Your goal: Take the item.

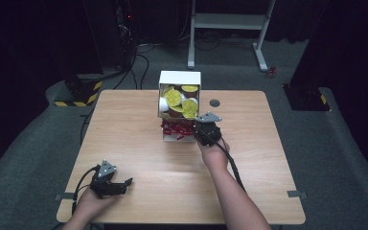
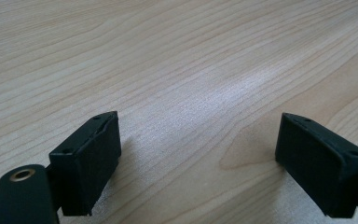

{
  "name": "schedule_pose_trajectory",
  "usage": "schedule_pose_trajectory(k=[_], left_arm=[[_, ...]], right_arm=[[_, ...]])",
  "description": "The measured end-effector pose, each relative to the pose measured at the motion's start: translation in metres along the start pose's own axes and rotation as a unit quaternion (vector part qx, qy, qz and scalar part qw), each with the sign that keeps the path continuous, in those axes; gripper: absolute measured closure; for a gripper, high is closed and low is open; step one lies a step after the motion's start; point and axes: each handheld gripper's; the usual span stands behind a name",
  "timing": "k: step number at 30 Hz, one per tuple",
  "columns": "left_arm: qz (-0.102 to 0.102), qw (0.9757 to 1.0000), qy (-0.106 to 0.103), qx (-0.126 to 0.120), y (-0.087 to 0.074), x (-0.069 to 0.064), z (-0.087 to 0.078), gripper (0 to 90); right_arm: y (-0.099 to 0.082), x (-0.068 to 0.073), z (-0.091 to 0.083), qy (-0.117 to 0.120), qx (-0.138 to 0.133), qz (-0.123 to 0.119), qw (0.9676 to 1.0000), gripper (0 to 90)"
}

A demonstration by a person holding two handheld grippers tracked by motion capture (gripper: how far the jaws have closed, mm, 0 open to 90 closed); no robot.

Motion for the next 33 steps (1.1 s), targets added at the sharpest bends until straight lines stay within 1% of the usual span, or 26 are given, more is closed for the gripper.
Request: schedule_pose_trajectory(k=[5,8,9,15,17,19,20,21,22,26,29,32,33], left_arm=[[0.000,1.0000,0.001,-0.001,0.000,0.000,0.000,14.3],[0.001,1.0000,0.001,0.000,0.000,0.000,0.000,14.4],[-0.002,1.0000,0.000,-0.001,0.000,0.000,0.000,14.3],[-0.002,1.0000,0.000,-0.001,0.000,0.000,0.000,14.3],[-0.002,1.0000,0.000,-0.001,0.000,0.000,0.000,14.3],[-0.002,1.0000,0.000,-0.001,0.000,0.000,0.000,14.4],[0.002,1.0000,0.001,0.000,0.000,0.000,0.000,14.3],[0.001,1.0000,0.000,0.000,0.000,0.000,0.000,14.3],[-0.001,1.0000,0.000,-0.001,0.000,0.000,0.000,14.4],[-0.001,1.0000,0.000,-0.001,0.000,0.000,0.000,14.3],[-0.002,1.0000,0.000,0.000,0.000,0.000,0.000,14.3],[-0.002,1.0000,0.000,-0.001,0.000,0.000,0.000,14.4],[-0.002,1.0000,0.000,0.000,0.000,0.000,0.000,14.3]], right_arm=[[-0.001,0.001,0.003,0.000,-0.003,-0.010,0.9999,76.8],[-0.002,0.000,0.005,-0.002,-0.001,0.004,1.0000,75.7],[-0.002,0.000,0.006,-0.002,-0.002,0.000,1.0000,75.5],[-0.002,0.000,0.008,-0.008,-0.004,-0.006,0.9999,75.3],[-0.002,0.001,0.008,-0.009,-0.003,-0.003,1.0000,75.3],[-0.003,0.001,0.009,-0.010,-0.004,-0.006,0.9999,75.2],[-0.003,0.002,0.009,-0.012,-0.003,-0.004,0.9999,75.4],[-0.003,0.001,0.010,-0.012,-0.003,-0.005,0.9999,75.4],[-0.003,0.002,0.010,-0.012,-0.003,-0.003,0.9999,75.7],[-0.004,0.002,0.011,-0.011,-0.004,-0.006,0.9999,79.3],[-0.004,0.002,0.011,-0.013,-0.003,-0.014,0.9998,83.2],[-0.006,0.002,0.012,-0.011,0.000,-0.012,0.9999,84.5],[-0.006,0.002,0.012,-0.010,0.002,-0.007,0.9999,84.6]])
Point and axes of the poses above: each handheld gripper's, and its own axes: z roughly forward along the jaws, y roughly out of its top, x roughly to its left, and after that the axes turned 8 degrees about -x, right-handed
